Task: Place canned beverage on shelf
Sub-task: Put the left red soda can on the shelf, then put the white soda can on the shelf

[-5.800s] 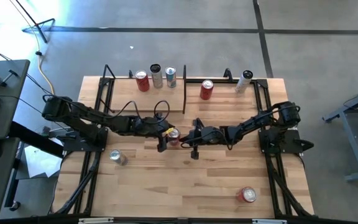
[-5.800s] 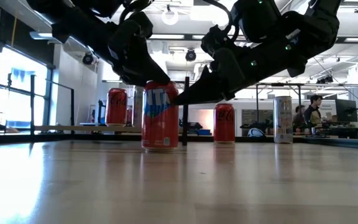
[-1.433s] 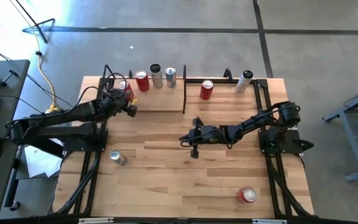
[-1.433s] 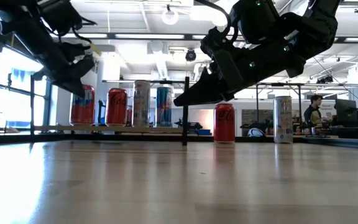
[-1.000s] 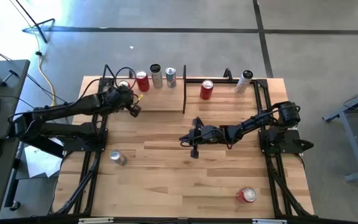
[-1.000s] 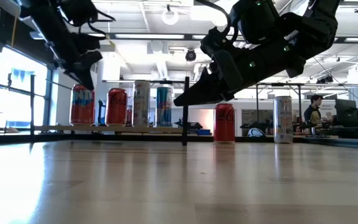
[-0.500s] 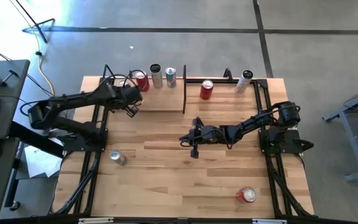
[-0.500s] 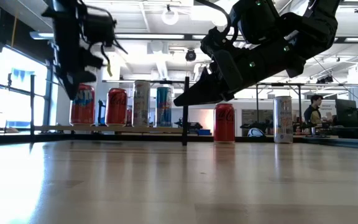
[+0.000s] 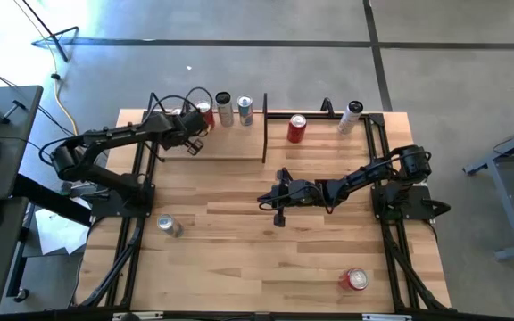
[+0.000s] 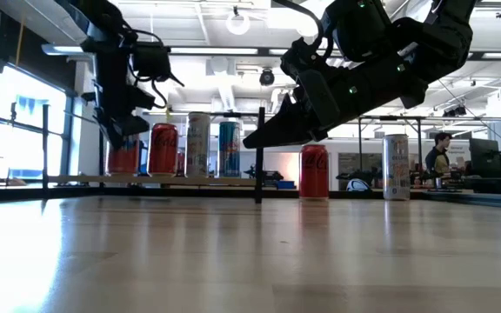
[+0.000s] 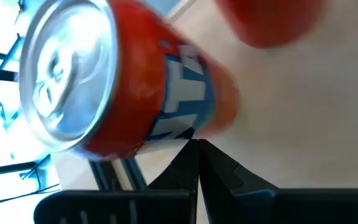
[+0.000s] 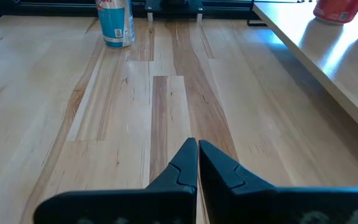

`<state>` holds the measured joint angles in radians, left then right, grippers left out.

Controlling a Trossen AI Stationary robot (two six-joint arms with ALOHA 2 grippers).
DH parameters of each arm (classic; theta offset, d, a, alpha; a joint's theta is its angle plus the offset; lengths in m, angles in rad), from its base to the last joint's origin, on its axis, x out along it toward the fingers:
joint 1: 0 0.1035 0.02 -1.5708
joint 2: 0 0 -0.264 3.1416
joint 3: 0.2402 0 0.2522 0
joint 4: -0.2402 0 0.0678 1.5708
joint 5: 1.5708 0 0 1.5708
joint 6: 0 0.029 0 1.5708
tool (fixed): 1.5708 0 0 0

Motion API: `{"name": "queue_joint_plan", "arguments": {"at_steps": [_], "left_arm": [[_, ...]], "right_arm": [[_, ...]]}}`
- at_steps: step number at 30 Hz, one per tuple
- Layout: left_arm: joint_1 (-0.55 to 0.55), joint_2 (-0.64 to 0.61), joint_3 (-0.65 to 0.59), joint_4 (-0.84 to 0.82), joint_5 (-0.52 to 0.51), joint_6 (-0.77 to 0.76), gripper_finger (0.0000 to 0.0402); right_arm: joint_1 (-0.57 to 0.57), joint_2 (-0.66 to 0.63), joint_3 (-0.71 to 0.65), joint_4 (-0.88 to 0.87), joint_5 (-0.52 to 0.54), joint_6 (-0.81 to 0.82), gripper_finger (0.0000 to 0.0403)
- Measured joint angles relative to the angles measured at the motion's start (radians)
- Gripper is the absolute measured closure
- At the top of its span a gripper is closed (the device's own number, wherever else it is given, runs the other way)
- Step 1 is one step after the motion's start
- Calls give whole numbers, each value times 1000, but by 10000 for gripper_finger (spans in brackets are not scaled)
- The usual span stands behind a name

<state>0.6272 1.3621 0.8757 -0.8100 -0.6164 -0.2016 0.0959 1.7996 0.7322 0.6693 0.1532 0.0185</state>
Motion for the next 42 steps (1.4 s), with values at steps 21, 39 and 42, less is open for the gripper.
{"name": "queue_joint_plan", "arguments": {"at_steps": [21,39,42], "left_arm": [[-223,-284,-62,22,30,-95,401],[-682,-404,-494,934,37,-74,401],[-690,-400,-510,981,74,-50,401]], "right_arm": [[25,-39,0,-106,64,-34,403],[8,-786,0,-907,520,-38,403],[-93,-887,0,-1012,576,56,402]]}}
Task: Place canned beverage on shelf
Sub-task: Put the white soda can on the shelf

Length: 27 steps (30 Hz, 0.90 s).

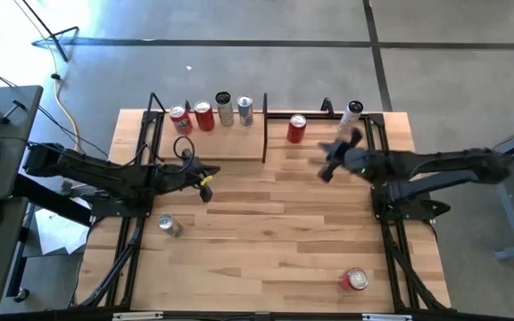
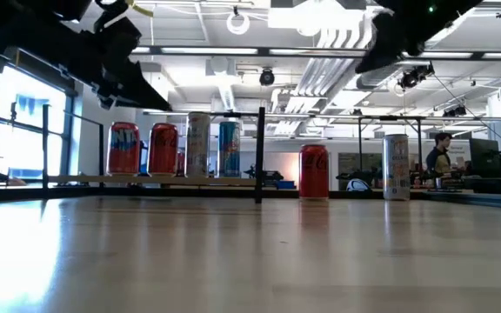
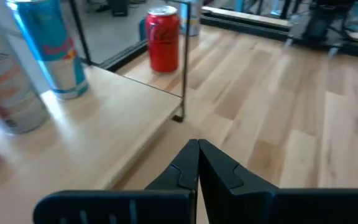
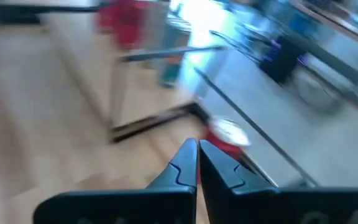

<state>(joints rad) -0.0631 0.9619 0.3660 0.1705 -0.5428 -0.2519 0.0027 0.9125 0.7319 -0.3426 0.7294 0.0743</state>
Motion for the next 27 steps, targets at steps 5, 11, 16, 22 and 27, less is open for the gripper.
{"name": "queue_joint_plan", "arguments": {"at_steps": [5,11,16,22,27], "left_arm": [[0,0,-1,25,26,1,401],[0,0,-1,46,28,1,401],[0,0,-1,45,41,2,401],[0,0,-1,44,63,2,401],[0,0,-1,42,68,2,401]], "right_arm": [[-225,-74,23,-137,-62,77,376],[-514,27,173,-323,-227,129,263],[-708,200,350,-535,-291,137,155],[-865,418,526,-718,-333,141,106],[-955,553,605,-756,-341,118,105]]}}
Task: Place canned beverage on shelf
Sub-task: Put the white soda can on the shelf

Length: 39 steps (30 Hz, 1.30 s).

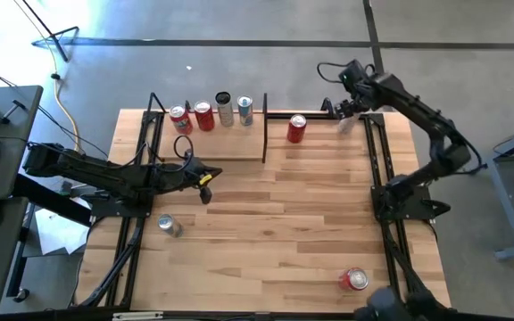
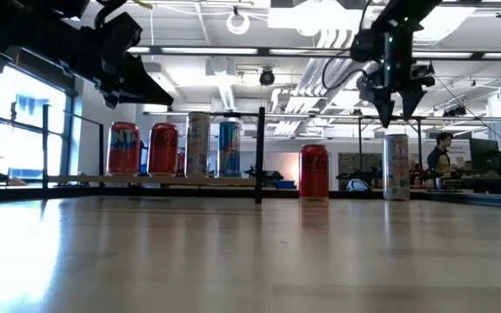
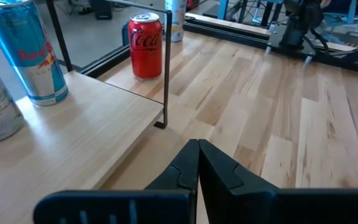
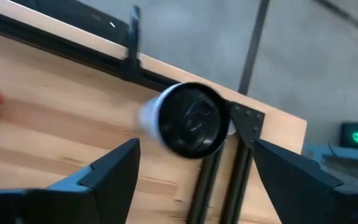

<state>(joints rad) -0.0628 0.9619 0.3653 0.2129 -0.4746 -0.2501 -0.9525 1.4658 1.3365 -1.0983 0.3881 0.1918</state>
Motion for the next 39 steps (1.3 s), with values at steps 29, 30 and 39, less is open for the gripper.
{"name": "queue_joint_plan", "arguments": {"at_steps": [29,30,39], "left_arm": [[3,0,0,48,13,45,401],[3,0,0,48,13,45,401],[3,0,0,73,12,68,401]], "right_arm": [[-121,97,26,93,-164,-121,105],[-121,97,28,88,-166,-123,105],[-121,100,85,18,-213,-142,105]]}}
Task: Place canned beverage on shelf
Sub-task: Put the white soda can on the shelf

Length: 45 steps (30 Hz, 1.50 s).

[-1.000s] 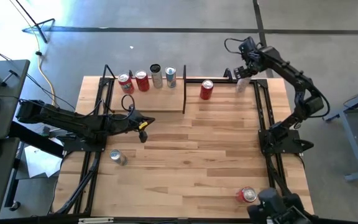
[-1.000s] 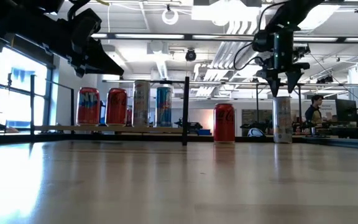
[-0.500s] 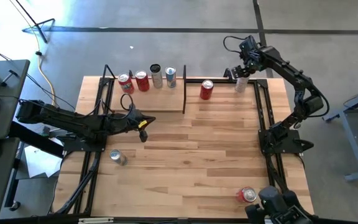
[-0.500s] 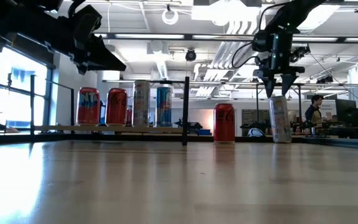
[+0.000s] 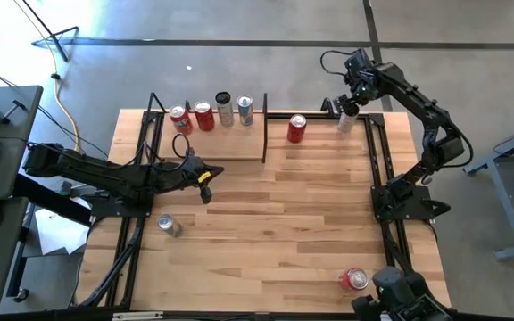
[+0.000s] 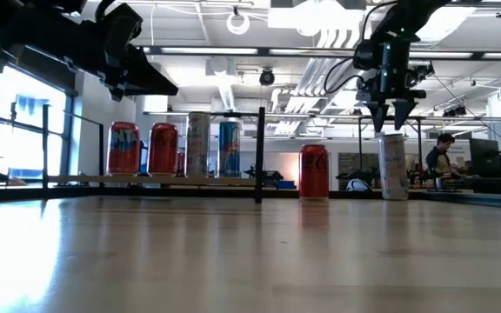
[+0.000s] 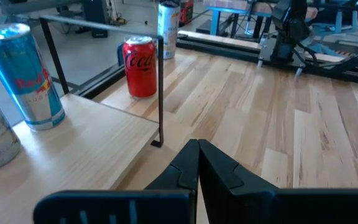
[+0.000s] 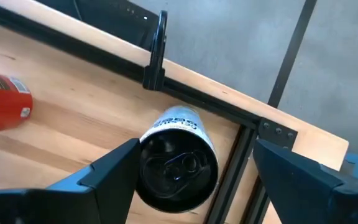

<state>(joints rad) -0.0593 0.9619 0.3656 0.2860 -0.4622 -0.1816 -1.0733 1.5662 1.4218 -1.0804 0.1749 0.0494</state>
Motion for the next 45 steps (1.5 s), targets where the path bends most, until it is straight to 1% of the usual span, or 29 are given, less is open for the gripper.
{"name": "queue_joint_plan", "arguments": {"at_steps": [9,14,19,22,23,27,33,36,41,45], "left_arm": [[0,0,0,10,7,2,401],[0,0,0,11,7,3,401],[0,0,0,11,7,3,401],[0,0,0,12,7,3,401],[0,0,0,12,7,3,401],[0,0,0,12,7,2,401],[0,0,0,12,7,2,401],[0,0,0,17,7,2,401],[0,0,0,27,7,9,401],[0,0,0,27,7,9,401]], "right_arm": [[1,0,-49,52,-12,-74,105],[0,1,-51,89,4,-103,105],[-2,1,-51,94,46,-103,105],[-2,1,-51,78,113,-94,105],[-3,1,-51,77,120,-92,105],[-5,1,-51,83,146,-54,120],[-22,1,-51,90,157,-49,172],[-27,1,-50,98,162,-29,192],[-35,1,-30,101,162,-2,196],[-35,1,2,63,146,-26,175]]}}
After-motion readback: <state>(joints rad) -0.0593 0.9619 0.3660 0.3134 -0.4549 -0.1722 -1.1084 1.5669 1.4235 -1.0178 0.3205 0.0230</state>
